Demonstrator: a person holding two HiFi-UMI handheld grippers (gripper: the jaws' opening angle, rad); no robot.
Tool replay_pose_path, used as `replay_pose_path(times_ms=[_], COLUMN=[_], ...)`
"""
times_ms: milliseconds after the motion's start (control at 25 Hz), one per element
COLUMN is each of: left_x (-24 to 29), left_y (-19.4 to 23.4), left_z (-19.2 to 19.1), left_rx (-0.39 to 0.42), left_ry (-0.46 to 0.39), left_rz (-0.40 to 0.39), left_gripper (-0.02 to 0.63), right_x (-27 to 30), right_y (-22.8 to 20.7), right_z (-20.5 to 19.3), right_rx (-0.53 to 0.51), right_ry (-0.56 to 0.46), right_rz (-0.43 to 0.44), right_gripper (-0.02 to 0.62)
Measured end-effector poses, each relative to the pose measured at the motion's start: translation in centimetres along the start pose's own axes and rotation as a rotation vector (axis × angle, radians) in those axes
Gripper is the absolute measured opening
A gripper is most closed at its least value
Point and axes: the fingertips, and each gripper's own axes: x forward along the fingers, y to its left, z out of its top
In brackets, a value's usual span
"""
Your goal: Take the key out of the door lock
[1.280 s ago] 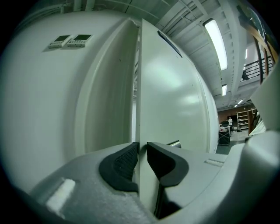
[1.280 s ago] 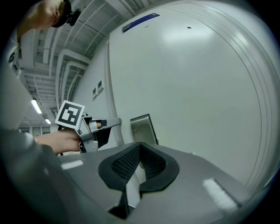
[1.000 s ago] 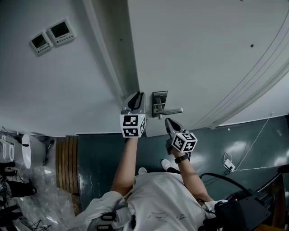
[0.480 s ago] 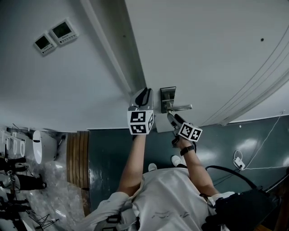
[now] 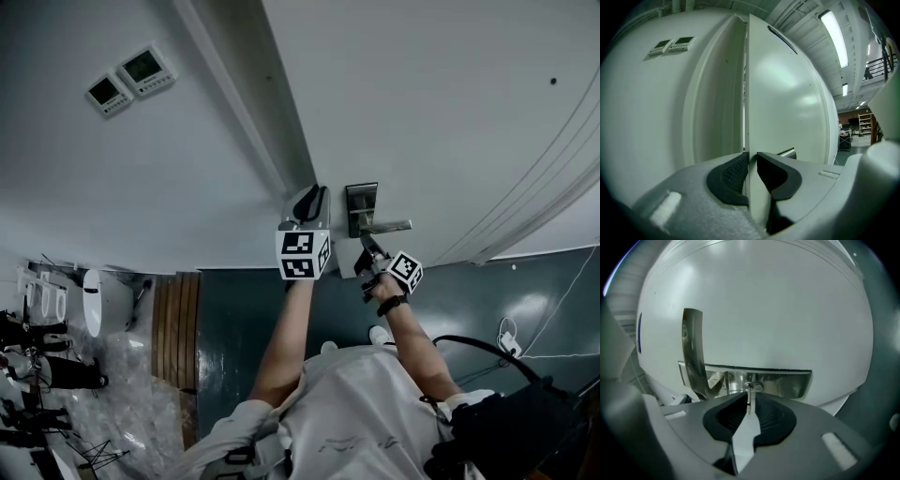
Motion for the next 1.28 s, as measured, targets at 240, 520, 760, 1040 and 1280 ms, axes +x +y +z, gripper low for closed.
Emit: replay_pose_path(times_ms=[240,520,760,1040,1280], left_x=[0.1,0.0,0.3,-1.3,-4.9], left_y=[0.2,0.3,0.7,0.0,-3.3], left_z=[0.1,-0.1,0.2,-0.9,-4.2], left_rx=[-0.001,-0.024,-0.02,0.004,-0.039], left_ry=[0.001,0.011,-0.018,0.026,0.081], left_rz=[0.013,0.042,0.098,0.183,0.213], left_gripper=[0.064,0.067,0.066,0.002,0.002], right_x=[0.2,-4.0,-8.0,-10.2,-10.3], right_y=[0.4,-1.7,-2.2,-0.1,5.4], right_z=[0.1,-3.1,-1.4,-0.4,-1.5], right_rx=[0.083,0.115,0.121,-0.136,-0.36], right_ry=[-0.016,0.035,0.021,0.167,0.259], right_rz=[0.07,0.026,0.022,0.061,0.272], right_gripper=[0.025,0.025,0.025,0.025,0.025])
